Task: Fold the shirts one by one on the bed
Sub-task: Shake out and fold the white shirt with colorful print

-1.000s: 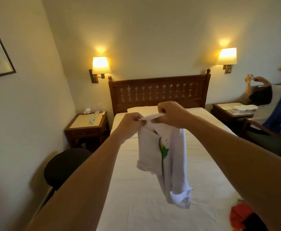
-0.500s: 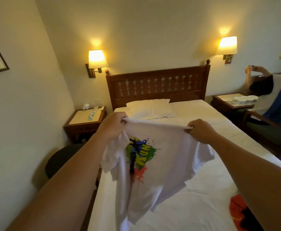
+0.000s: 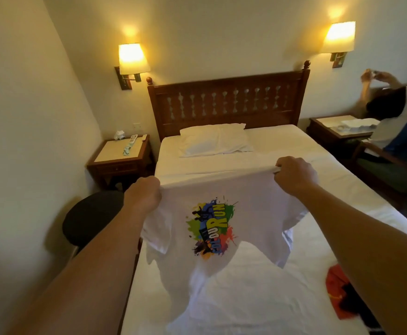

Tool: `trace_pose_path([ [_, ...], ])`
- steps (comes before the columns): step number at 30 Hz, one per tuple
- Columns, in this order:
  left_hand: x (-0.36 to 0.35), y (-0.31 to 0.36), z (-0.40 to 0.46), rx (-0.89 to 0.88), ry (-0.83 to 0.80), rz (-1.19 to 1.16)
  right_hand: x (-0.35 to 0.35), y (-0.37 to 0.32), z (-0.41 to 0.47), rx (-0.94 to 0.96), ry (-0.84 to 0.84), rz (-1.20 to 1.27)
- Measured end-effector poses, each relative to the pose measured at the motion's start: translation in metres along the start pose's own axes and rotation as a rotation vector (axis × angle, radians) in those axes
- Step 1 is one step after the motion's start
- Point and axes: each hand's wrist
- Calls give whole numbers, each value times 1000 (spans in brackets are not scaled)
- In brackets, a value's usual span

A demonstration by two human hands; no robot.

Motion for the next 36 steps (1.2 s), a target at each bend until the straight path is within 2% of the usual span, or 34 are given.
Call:
trace_pose_path([
  [3,-13,0,20,27,-83,-87,-7,6,11,-31,-48,-82],
  [8,-35,-2,63,-1,-132,-43,-26,8,44,-66,-81,-193],
  [11,-38,-2,95,-27,-315,-98,-38,6,73,-75,-76,-227],
  [12,-37,-3,108,-25,-328,-117,-41,5,86,-79,-78,-228],
  [14,-34,-5,130,-18,-226,-102,-45,2,106,-87,-77,-229],
  [16,-29,-1,150,15,-2,-94,-46,-2,130,-98,-57,-228],
  [18,-22,8,171,80,203,-213,-43,-7,155,-102,-13,-220],
  [20,-7,18,191,167,329,-361,-38,-17,177,-102,46,-197],
  [23,20,26,211,207,396,-471,-32,-29,198,-89,123,-144],
  [27,56,13,215,93,467,-464,-22,-37,204,-37,208,-96],
  [32,45,-6,165,-154,510,-67,-29,-19,171,11,207,-43],
  [36,-22,-23,94,-271,361,143,-73,23,118,34,99,-31],
])
Point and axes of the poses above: each hand's wrist, its own z-axis towards the middle knuckle, its own x-axis out of the back of the hand, y = z × x, and after that the axes turned 9 degrees about -x, right-handed
